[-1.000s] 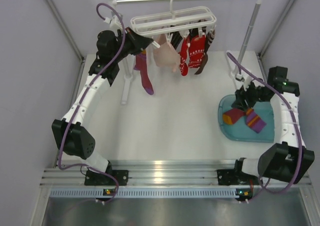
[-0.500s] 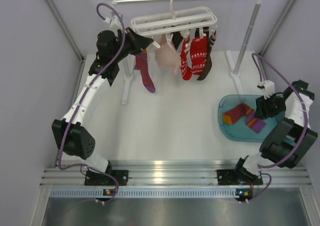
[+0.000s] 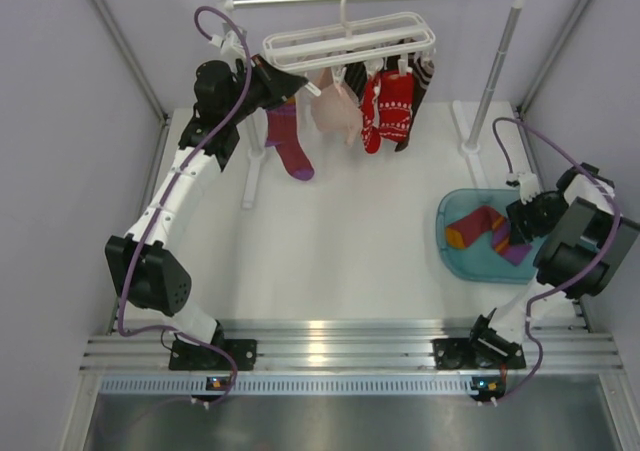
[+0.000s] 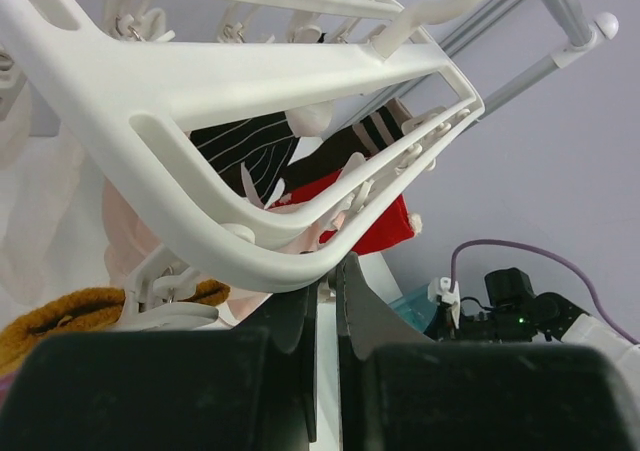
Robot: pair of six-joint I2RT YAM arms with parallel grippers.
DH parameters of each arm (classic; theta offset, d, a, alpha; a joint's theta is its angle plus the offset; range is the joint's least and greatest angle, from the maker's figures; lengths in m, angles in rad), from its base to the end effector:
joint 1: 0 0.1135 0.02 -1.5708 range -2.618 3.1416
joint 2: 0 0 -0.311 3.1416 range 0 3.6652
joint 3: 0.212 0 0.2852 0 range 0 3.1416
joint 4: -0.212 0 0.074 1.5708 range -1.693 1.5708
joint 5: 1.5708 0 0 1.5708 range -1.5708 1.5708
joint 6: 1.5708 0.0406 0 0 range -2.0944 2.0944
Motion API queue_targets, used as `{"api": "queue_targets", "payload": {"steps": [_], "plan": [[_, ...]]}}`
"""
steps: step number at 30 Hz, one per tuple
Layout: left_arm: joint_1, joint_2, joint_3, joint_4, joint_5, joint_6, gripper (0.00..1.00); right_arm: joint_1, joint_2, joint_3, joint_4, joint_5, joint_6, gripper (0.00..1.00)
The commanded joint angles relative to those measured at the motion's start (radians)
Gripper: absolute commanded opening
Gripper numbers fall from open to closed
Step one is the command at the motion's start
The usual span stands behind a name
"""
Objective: Clip the socks to the hanger
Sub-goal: Pick up the sock from the bin.
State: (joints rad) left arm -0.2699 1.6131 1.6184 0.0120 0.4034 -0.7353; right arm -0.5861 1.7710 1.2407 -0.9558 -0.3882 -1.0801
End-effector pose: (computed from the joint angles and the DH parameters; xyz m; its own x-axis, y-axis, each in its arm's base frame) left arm 0.4034 -0.1281 0.4876 -0.4059 -0.5278 -0.7461 0.4736 0.5767 -0.6657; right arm 0.3102 -0.1875 0.2179 -0.8192 -0.4360 -0.3725 -0.5035 0.8578 0.1031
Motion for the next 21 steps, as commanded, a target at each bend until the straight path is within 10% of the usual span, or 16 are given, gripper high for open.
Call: {"api": "queue_targets", "payload": {"steps": [1, 10, 12, 14, 21], "plan": [[0.001, 0.002, 0.012, 0.060, 0.012, -0.010, 0.00, 0.029, -0.025, -0.052, 0.060, 0.023, -0.003, 0.58], [0.001, 0.002, 0.008, 0.066, 0.011, -0.012, 0.00, 0.045, 0.013, -0.165, 0.172, 0.095, -0.029, 0.56], [0.001, 0.004, 0.009, 0.068, 0.012, -0.013, 0.00, 0.051, 0.015, -0.173, 0.173, 0.112, -0.035, 0.42], [0.001, 0.002, 0.011, 0.068, 0.012, -0.013, 0.00, 0.043, 0.012, -0.149, 0.126, 0.106, -0.034, 0.03], [0.003, -0.007, 0.008, 0.068, 0.015, -0.006, 0.00, -0.136, -0.074, 0.217, -0.213, -0.075, 0.009, 0.00]]}}
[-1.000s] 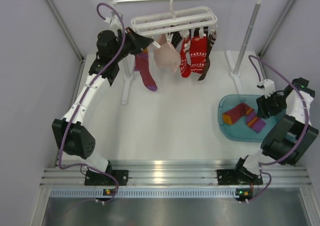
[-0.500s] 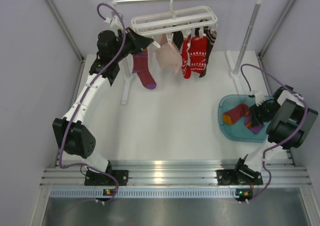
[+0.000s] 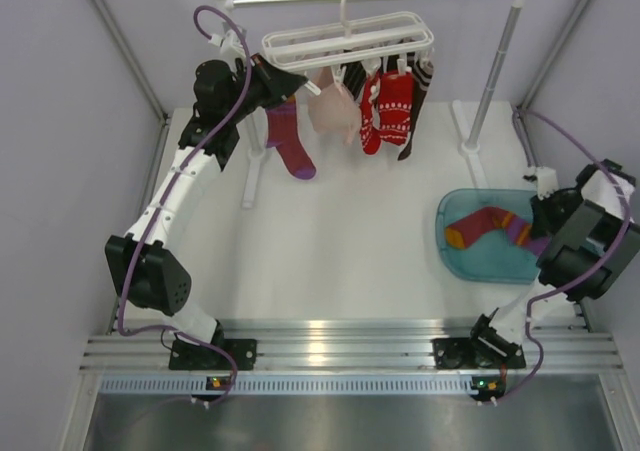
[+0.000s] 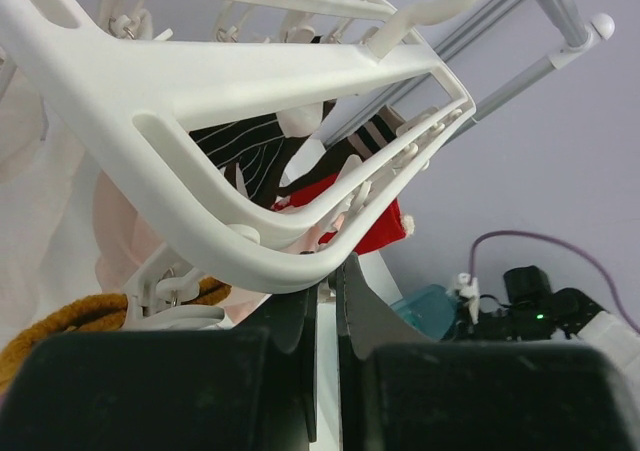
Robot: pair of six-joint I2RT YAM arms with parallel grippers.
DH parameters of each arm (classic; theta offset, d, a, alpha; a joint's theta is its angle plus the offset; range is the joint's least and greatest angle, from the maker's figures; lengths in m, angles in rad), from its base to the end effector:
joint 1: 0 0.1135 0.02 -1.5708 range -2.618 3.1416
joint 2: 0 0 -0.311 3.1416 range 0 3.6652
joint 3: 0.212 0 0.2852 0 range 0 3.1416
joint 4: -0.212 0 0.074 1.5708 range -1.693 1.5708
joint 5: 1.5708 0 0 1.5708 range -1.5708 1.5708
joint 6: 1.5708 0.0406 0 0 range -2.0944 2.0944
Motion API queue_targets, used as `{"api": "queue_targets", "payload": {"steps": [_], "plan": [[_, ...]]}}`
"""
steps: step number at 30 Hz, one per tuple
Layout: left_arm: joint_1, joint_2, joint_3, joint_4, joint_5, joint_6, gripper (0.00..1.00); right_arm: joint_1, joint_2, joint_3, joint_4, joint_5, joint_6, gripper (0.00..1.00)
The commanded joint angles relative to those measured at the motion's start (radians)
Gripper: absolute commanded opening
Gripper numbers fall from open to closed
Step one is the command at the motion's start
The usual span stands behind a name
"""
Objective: Clip the socks to the hanger
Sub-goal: Pick up the sock from the bin.
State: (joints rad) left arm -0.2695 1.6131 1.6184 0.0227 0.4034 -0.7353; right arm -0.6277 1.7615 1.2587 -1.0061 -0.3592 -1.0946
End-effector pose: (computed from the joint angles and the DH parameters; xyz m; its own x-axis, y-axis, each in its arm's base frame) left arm 0.4034 -0.1280 0.4888 -0.3980 -0.5301 -0.7487 0.4802 0.5750 -0.6624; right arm 0.2990 -0.1993 0.2253 -0.8433 -0.4161 -0.3402 -0.4740 0.8742 0.1059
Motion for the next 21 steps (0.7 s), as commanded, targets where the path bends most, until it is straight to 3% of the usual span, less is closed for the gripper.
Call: {"api": "queue_targets", "payload": {"steps": [1, 6, 12, 16, 21], "plan": [[0.003, -0.007, 0.008, 0.056, 0.015, -0.007, 0.00, -0.122, -0.063, 0.252, -0.214, -0.128, 0.030, 0.00], [0.004, -0.009, 0.001, 0.063, 0.018, -0.009, 0.00, -0.248, -0.101, 0.505, -0.486, -0.257, 0.018, 0.00], [0.004, -0.007, -0.003, 0.075, 0.023, -0.016, 0.00, -0.238, -0.287, 0.437, -0.460, -0.296, 0.024, 0.00], [0.004, -0.004, -0.006, 0.075, 0.026, -0.016, 0.00, -0.100, -0.318, 0.280, -0.341, -0.213, 0.123, 0.00], [0.004, -0.009, -0.009, 0.065, 0.022, -0.007, 0.00, 0.161, -0.251, 0.101, -0.100, -0.035, 0.390, 0.00]]}}
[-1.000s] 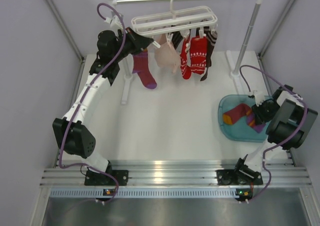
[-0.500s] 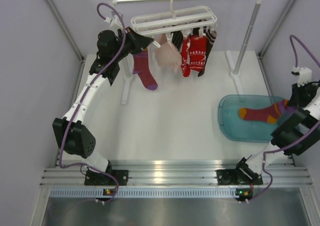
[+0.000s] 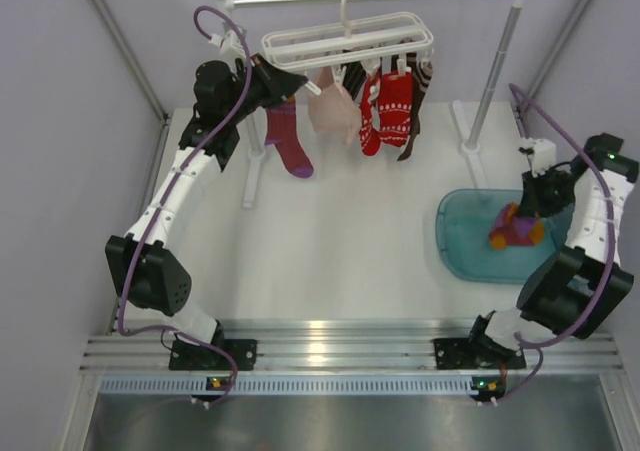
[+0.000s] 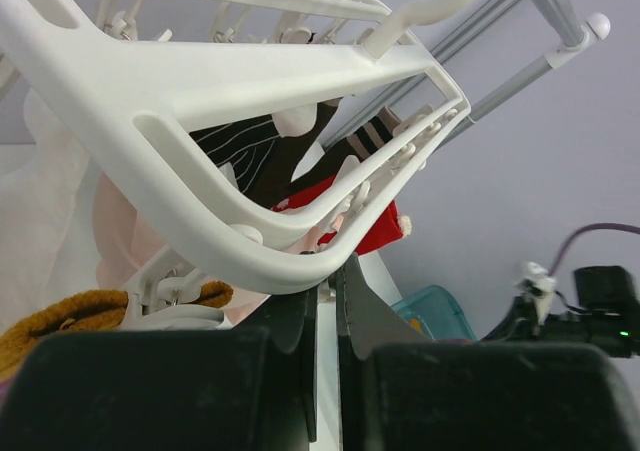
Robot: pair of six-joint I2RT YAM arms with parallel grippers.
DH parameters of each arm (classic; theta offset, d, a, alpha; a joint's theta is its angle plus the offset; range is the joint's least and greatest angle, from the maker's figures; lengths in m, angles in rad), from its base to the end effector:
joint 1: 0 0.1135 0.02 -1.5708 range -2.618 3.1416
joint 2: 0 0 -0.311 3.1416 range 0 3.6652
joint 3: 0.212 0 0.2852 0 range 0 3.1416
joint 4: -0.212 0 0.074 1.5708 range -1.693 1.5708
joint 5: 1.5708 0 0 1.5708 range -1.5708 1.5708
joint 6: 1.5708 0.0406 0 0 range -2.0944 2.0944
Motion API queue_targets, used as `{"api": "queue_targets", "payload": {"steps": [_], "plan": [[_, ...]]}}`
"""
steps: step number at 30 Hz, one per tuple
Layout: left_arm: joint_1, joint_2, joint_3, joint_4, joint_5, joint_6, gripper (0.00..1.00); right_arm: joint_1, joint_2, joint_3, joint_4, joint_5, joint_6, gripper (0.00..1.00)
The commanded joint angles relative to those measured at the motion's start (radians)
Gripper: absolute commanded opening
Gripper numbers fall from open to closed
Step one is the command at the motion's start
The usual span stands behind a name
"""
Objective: Clip the socks to the hanger
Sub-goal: Pick up the sock from the bin.
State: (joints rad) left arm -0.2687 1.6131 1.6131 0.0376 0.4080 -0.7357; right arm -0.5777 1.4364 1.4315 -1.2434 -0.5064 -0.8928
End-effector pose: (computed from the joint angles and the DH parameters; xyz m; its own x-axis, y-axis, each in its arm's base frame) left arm 0.4037 -0.1279 0.4884 -0.3932 -0.5307 -0.7508 0.4884 0.5714 -0.6596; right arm 0.2555 -0.1430 0.3765 -0.7700 -0.3111 -0.5571 -0.4000 0.9156 0.0417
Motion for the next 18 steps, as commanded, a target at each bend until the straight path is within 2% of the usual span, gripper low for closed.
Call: {"api": "queue_targets", "payload": {"steps": [1, 3, 4, 6, 7, 11, 12, 13, 16, 18], "plan": [[0.005, -0.010, -0.005, 0.048, 0.017, -0.004, 0.00, 0.143, 0.096, -0.078, 0.159, 0.133, 0.227, 0.00], [0.006, -0.010, -0.005, 0.044, 0.014, -0.001, 0.00, 0.216, 0.162, -0.069, 0.156, 0.128, 0.310, 0.02], [0.006, -0.007, -0.007, 0.045, 0.017, -0.001, 0.00, 0.234, 0.177, -0.062, 0.139, 0.097, 0.327, 0.19], [0.009, -0.009, -0.010, 0.044, 0.015, -0.002, 0.00, 0.262, 0.200, -0.036, 0.083, -0.039, 0.339, 0.34], [0.010, -0.007, -0.012, 0.044, 0.017, 0.001, 0.00, 0.262, 0.199, -0.028, 0.064, -0.087, 0.333, 0.46], [0.011, -0.001, -0.009, 0.047, 0.022, -0.001, 0.00, 0.240, 0.170, 0.010, -0.053, -0.327, 0.148, 0.57], [0.011, -0.001, -0.009, 0.045, 0.023, -0.002, 0.00, 0.233, 0.153, 0.012, -0.059, -0.346, 0.123, 0.57], [0.011, 0.001, -0.007, 0.047, 0.023, -0.004, 0.00, 0.228, 0.148, 0.010, -0.067, -0.353, 0.100, 0.54], [0.011, 0.001, -0.010, 0.045, 0.023, -0.004, 0.00, 0.225, 0.130, -0.023, 0.008, -0.238, 0.068, 0.45], [0.011, -0.001, -0.012, 0.047, 0.025, -0.004, 0.00, 0.222, 0.099, -0.093, 0.132, -0.091, 0.011, 0.40]]}}
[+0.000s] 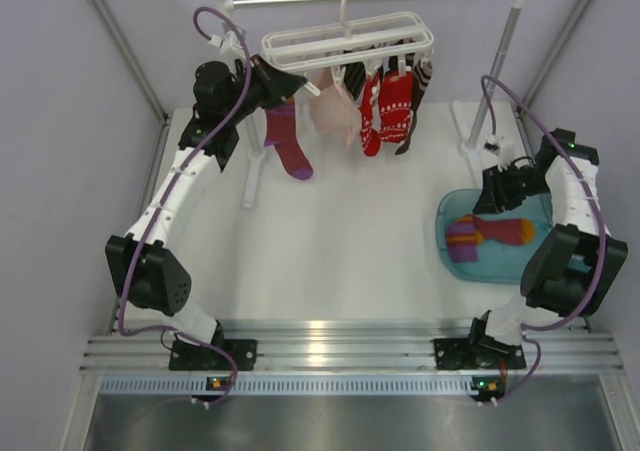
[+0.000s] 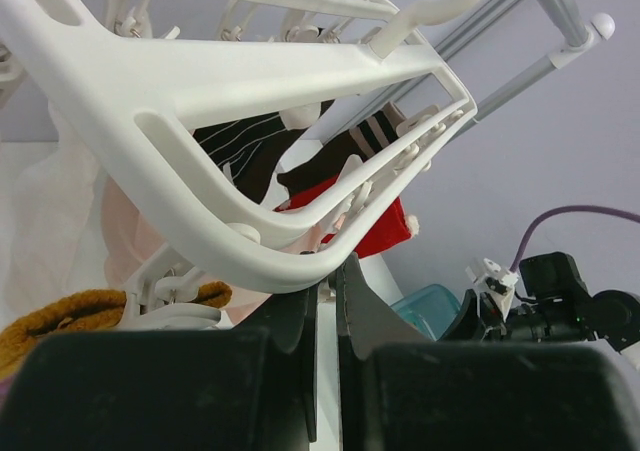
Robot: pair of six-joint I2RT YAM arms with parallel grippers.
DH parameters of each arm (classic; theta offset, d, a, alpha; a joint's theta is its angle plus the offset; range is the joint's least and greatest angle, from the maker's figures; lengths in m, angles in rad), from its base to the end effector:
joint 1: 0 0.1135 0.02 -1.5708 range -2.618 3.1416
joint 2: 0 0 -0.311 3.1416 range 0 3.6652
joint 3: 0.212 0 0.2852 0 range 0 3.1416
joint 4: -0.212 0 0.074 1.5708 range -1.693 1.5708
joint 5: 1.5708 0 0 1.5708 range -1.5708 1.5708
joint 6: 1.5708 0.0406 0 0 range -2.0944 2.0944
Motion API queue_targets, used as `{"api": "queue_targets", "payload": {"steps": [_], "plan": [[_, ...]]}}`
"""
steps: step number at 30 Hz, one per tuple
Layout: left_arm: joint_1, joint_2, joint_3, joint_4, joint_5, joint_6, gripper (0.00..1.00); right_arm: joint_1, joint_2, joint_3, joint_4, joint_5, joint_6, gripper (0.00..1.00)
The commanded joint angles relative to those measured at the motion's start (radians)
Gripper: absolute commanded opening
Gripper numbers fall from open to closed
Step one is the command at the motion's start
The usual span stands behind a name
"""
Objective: Clip the socks to the hanger
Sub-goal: Pick up the sock from the bin, then clamp the sock onto the hanger.
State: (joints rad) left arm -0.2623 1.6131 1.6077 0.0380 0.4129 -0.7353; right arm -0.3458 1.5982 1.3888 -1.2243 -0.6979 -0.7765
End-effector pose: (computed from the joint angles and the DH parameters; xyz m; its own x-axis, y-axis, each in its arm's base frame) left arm 0.4047 -0.1255 0.4864 -0.3958 -0.5299 -0.7500 0.4845 0.5733 -0.6608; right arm 0.3175 -0.0867 0.3210 -0.7889 -0.2865 -0.5436 -0.5268 0.7708 0.3583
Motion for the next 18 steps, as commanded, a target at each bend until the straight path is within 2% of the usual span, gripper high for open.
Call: {"api": "queue_targets", "payload": {"steps": [1, 3, 5, 7, 12, 18], "plan": [[0.005, -0.001, -0.005, 0.045, 0.021, -0.004, 0.00, -0.012, -0.072, -0.075, 0.153, 0.148, -0.134, 0.38], [0.006, -0.001, -0.005, 0.043, 0.020, -0.001, 0.00, -0.015, -0.075, -0.141, 0.261, 0.277, -0.204, 0.39], [0.006, -0.001, -0.003, 0.043, 0.023, -0.001, 0.00, -0.018, -0.057, -0.165, 0.298, 0.352, -0.245, 0.47], [0.006, -0.005, -0.008, 0.045, 0.018, -0.001, 0.00, -0.019, -0.018, -0.171, 0.313, 0.374, -0.230, 0.53], [0.006, -0.010, -0.012, 0.049, 0.018, -0.004, 0.00, -0.018, 0.031, -0.226, 0.448, 0.399, -0.144, 0.57], [0.006, -0.010, -0.012, 0.053, 0.017, -0.006, 0.00, -0.004, 0.124, -0.263, 0.503, 0.466, -0.121, 0.57]]}}
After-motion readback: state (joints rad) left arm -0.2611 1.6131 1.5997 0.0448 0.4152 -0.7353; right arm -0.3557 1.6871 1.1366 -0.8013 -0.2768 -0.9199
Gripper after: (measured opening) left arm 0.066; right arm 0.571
